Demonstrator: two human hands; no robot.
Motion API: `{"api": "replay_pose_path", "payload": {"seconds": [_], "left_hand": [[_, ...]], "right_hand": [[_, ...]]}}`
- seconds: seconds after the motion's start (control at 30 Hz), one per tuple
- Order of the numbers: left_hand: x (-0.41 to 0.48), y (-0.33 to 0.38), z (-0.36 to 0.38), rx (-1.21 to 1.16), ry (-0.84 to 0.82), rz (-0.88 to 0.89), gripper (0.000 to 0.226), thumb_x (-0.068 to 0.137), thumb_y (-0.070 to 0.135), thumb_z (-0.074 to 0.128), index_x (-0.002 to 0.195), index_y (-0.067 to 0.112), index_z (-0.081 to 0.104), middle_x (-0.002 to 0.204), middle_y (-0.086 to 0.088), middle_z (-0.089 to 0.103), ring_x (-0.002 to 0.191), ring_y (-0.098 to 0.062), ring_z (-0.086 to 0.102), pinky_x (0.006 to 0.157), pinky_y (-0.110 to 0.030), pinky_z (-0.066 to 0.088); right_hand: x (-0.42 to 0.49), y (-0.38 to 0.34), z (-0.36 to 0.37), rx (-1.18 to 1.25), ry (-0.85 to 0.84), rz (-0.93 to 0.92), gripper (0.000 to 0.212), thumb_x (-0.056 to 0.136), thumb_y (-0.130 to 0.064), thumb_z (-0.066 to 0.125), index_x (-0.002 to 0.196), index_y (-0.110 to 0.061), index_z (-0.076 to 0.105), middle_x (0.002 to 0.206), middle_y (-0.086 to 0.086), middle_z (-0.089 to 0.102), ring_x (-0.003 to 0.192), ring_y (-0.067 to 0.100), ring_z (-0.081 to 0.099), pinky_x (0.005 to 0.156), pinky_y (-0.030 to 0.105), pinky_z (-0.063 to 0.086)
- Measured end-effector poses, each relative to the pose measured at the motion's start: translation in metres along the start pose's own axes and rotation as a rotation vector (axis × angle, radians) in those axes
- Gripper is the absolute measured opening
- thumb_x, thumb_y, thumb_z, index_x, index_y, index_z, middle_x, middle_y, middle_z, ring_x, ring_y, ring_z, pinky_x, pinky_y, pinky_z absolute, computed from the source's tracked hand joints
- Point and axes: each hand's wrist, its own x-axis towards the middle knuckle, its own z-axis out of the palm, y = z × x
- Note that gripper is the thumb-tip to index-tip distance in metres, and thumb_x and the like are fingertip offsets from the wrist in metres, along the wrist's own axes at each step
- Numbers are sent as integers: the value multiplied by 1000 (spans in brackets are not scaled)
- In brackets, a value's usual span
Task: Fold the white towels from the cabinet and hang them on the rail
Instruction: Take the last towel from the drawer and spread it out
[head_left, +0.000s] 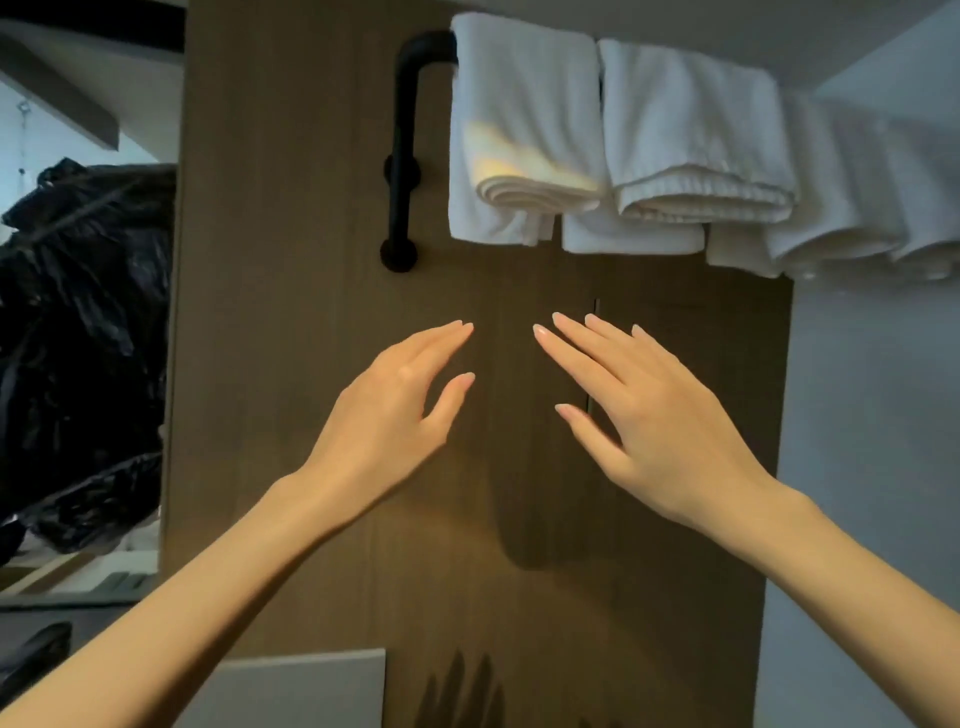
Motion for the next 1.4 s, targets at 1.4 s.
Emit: {"api": "replay_pose_path", "payload": {"seconds": [1.4], "left_hand": [[-549, 46, 207, -176, -1058, -344, 53, 100, 32, 40, 151, 24, 26, 155, 3, 31, 140, -15, 31, 113, -29, 26]], "right_hand": [[-595, -248, 105, 492, -1151, 648, 33, 96, -29, 49, 130, -27, 54, 123, -10, 59, 109, 6, 57, 90, 26, 50]]}}
